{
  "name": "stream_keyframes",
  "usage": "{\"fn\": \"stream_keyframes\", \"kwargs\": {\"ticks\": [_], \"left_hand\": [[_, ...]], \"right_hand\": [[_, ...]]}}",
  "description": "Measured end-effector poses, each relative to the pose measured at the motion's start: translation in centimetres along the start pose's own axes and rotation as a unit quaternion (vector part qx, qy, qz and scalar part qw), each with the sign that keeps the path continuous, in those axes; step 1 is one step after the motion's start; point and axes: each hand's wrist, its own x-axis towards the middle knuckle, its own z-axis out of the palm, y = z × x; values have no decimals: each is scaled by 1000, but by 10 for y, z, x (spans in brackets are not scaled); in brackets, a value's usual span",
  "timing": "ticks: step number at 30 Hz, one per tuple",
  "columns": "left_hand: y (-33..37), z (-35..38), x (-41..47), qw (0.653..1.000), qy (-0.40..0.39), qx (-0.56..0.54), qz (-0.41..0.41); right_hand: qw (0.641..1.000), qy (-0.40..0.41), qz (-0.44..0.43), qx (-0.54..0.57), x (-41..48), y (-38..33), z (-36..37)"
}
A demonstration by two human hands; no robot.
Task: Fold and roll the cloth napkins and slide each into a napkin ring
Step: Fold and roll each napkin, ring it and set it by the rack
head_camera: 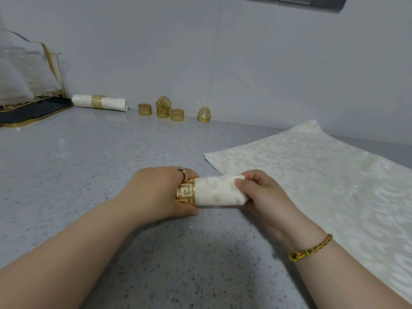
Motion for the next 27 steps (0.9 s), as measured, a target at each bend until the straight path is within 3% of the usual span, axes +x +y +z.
{"fn": "stream_keyframes", "kwargs": {"ticks": [2, 4, 7, 9, 13, 18, 27], "left_hand": [[2, 1, 0, 1000, -3, 13, 5], [3, 2, 1, 1000, -7, 26, 7], [6, 5, 2, 999, -21, 41, 11], [7, 4, 2, 998, -48, 36, 20], [-10, -5, 0, 994, -104, -29, 10], [-35, -9, -4, 985, -110, -135, -16], [-26, -11, -2, 994, -98, -34, -29]], "right_hand": [[996, -10, -32, -77, -3, -2, 0], [966, -28, -103, -237, -6, -2, 0], [833, -32, -256, -489, -11, -1, 3], [796, -42, -286, -531, -12, 0, 6], [810, -47, -285, -510, -11, 0, 3], [810, -51, -283, -511, -11, 0, 3], [804, -41, -314, -503, -9, 6, 5]]}}
